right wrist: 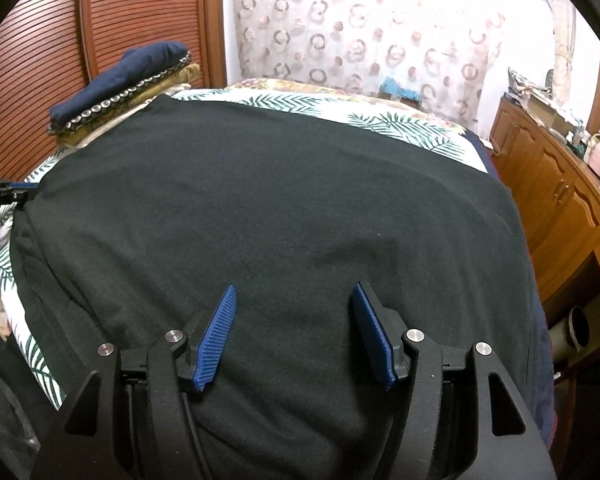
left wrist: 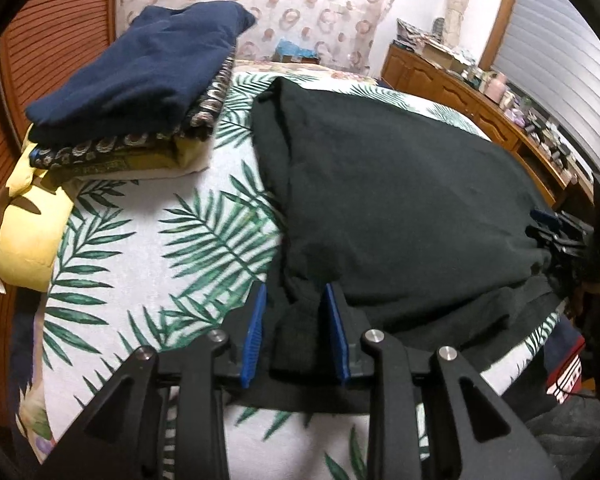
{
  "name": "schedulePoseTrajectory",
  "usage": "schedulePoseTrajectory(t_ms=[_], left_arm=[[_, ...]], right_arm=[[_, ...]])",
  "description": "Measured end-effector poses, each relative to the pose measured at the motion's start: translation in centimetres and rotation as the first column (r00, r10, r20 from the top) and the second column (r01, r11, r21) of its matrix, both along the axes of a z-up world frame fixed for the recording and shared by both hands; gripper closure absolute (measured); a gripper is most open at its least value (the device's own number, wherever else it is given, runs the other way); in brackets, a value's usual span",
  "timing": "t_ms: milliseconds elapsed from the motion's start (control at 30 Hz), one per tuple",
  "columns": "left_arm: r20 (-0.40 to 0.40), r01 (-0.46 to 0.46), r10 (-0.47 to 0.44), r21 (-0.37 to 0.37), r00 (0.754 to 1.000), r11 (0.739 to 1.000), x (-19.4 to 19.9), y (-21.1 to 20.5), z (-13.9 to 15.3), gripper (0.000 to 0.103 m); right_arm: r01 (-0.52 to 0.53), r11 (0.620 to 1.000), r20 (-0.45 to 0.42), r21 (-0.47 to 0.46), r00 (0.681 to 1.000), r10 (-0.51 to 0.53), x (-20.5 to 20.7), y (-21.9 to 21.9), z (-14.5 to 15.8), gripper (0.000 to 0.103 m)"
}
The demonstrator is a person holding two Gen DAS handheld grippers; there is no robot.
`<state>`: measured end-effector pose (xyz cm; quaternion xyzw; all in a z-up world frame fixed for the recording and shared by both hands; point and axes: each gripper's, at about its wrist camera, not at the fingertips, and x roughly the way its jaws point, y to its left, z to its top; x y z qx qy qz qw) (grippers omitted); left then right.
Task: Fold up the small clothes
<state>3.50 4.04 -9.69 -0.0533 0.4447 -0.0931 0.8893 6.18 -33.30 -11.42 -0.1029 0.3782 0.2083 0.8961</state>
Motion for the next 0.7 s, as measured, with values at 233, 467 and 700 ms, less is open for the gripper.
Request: schedulePoseTrajectory(t_ms=[233, 467, 700], left_arm=[[0.012, 0.001, -0.001, 0.011, 1.000, 1.000, 0.00, -0.35, -0.13, 0.075], [0.025, 0.031, -0.031, 0.032, 0.999, 0.999, 0.16, -0.55, -0.07, 0.076], [0.042, 0.058, -0.058, 0.003, 0.997, 0.998, 0.26, -0.97, 0.19, 0.097]], right_arm=[[0.001, 1.000, 0.001, 0.000, 1.000, -0.001, -0.02, 0.01, -0.02, 0.041], [0.001, 1.000, 0.002, -0.001, 1.000, -0.001, -0.03, -0.02, -0.05, 0.040], [0.001, 1.000, 0.002, 0.001, 1.000, -0.001, -0.04, 0.00, -0.09, 0.040]])
